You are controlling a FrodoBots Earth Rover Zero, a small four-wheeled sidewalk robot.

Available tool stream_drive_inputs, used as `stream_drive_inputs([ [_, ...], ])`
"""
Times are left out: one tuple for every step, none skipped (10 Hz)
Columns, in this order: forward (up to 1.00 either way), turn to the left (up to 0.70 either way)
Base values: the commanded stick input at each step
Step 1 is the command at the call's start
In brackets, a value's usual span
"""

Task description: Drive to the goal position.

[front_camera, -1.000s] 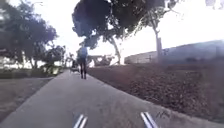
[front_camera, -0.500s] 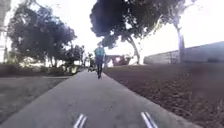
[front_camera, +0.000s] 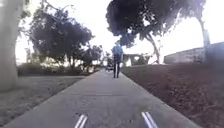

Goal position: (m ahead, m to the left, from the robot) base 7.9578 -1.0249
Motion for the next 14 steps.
stream_drive_inputs([
  [0.98, 0.0],
  [0.98, 0.0],
  [0.98, 0.0],
  [0.98, 0.0],
  [0.98, 0.0],
  [0.98, 0.0],
  [0.98, 0.0],
  [0.98, 0.0],
  [0.98, 0.0],
  [0.98, 0.0],
  [0.98, 0.0],
  [0.98, 0.0],
  [0.98, 0.07],
  [0.98, 0.23],
])
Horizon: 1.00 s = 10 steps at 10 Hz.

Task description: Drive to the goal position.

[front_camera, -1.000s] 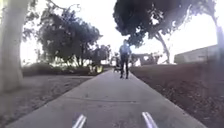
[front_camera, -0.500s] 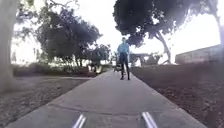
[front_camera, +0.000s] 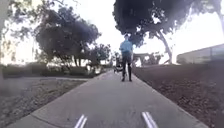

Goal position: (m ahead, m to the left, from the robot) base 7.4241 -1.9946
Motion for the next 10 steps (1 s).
stream_drive_inputs([
  [0.97, 0.33],
  [0.97, 0.38],
  [0.97, 0.39],
  [0.97, 0.39],
  [0.96, 0.38],
  [0.94, 0.37],
  [0.93, 0.37],
  [0.93, 0.37],
  [0.93, 0.36],
  [0.93, 0.35],
])
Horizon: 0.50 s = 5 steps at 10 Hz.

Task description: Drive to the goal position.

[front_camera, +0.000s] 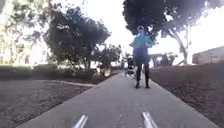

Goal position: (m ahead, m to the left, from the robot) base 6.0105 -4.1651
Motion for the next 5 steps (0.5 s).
stream_drive_inputs([
  [0.93, 0.2],
  [0.93, 0.0],
  [0.93, -0.06],
  [0.93, -0.11],
  [0.93, -0.22],
])
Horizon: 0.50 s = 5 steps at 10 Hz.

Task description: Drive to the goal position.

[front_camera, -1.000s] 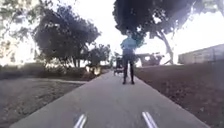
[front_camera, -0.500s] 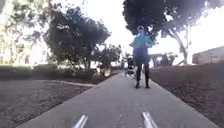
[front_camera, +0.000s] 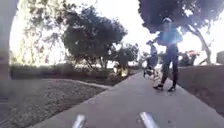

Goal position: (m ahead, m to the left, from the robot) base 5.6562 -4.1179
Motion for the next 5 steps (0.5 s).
stream_drive_inputs([
  [0.93, -0.37],
  [0.93, -0.37],
  [0.94, -0.37],
  [0.96, -0.38],
  [0.97, -0.38],
])
